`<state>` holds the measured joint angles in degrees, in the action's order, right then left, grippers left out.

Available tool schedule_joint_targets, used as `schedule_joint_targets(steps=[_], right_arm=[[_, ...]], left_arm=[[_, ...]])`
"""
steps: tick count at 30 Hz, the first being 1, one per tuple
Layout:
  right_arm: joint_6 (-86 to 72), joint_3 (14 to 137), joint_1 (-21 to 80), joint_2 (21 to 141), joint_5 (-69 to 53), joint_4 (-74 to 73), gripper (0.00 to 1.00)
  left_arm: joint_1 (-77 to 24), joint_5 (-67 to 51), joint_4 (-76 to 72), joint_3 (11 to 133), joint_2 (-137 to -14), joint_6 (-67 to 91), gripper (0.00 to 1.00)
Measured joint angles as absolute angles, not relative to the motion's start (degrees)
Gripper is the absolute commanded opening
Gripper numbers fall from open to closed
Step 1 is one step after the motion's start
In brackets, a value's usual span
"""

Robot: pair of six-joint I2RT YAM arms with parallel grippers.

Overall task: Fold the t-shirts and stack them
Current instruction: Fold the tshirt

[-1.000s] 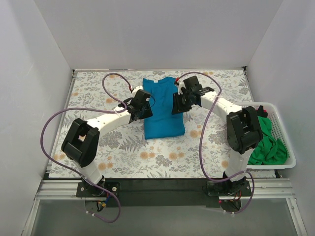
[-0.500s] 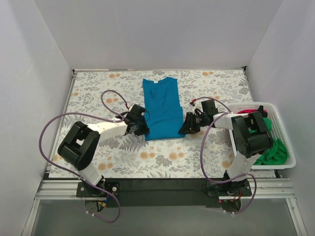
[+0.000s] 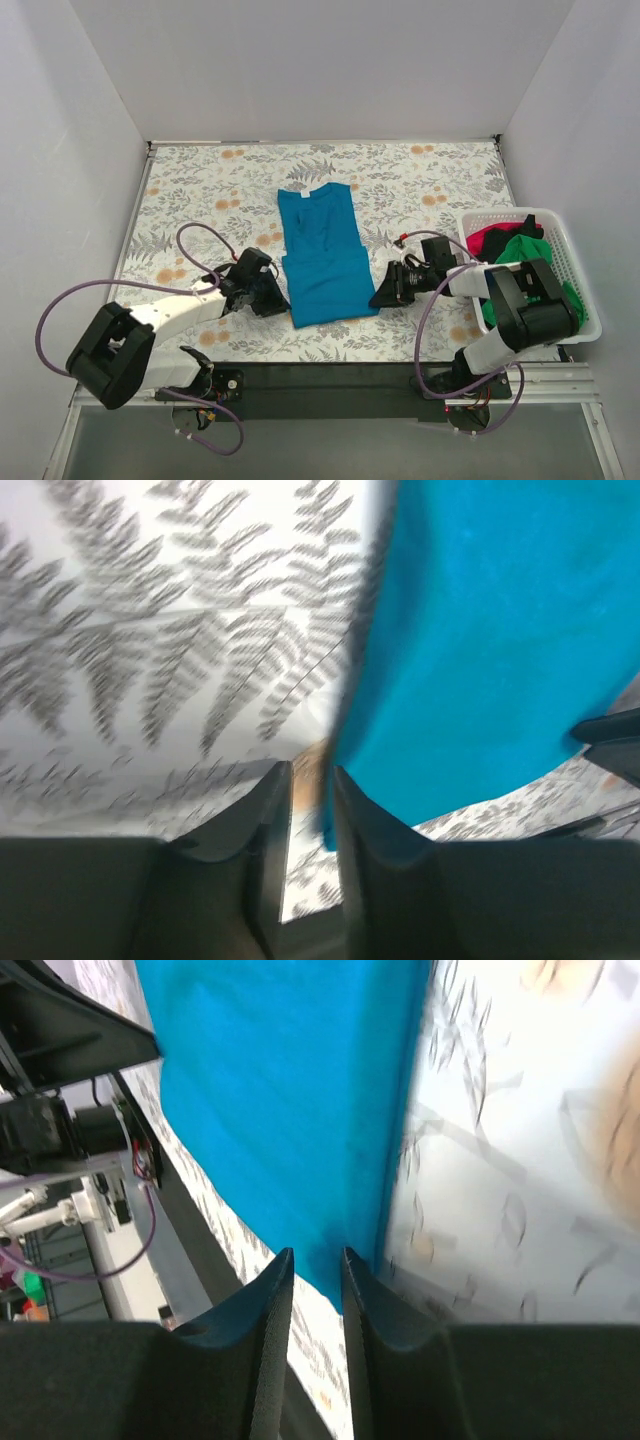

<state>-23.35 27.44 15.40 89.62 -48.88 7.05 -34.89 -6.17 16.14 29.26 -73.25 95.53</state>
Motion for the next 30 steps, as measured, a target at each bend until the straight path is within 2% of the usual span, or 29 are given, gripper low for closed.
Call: schedule_joint_targets(steps=[1,3,4,6,7,11,14,20,24,30], right_arm=[[-23.2,26.5,15.5,87.7,-48.4,5.7,0.34],[-22.7,25.7,15.5,83.6,-47.0,2.2,0.39],[-22.5,25.6,15.5,81.4,-46.2,0.4,0.43],[-22.1,26.1,15.5,77.1,-44.4,-3.0,0.46],[-22.0,26.4,15.5,75.4,-43.6,-4.6,0.48],[-20.8,30.5,16.6,68.7,-37.0,-13.0,0.53],[-20.8,34.0,19.2,66.9,-30.7,-18.3,0.54],[-22.9,38.2,29.9,68.9,-16.5,-26.5,0.54],[-25.4,40.2,35.0,72.6,-10.1,-29.4,0.52],[-27.6,41.4,37.4,75.9,-4.9,-30.7,0.50]], left_arm=[[-35.1,-6.0,18.7,29.1,-71.6,95.4,0.30],[-35.1,-5.2,23.6,29.4,-68.8,95.0,0.37],[-35.1,-4.8,25.8,29.9,-67.6,95.0,0.44],[-35.1,-3.8,30.3,32.0,-66.1,94.7,0.50],[-35.1,-3.4,32.1,33.3,-65.7,94.6,0.58],[-35.7,-2.6,37.5,38.7,-64.4,94.6,0.73],[-37.4,-2.3,40.6,40.7,-64.8,95.5,0.81],[-44.8,0.2,45.6,44.4,-72.6,98.3,0.80],[-48.9,2.5,47.6,47.6,-79.4,99.7,0.72],[-50.6,4.4,48.4,49.9,-83.4,100.9,0.67]])
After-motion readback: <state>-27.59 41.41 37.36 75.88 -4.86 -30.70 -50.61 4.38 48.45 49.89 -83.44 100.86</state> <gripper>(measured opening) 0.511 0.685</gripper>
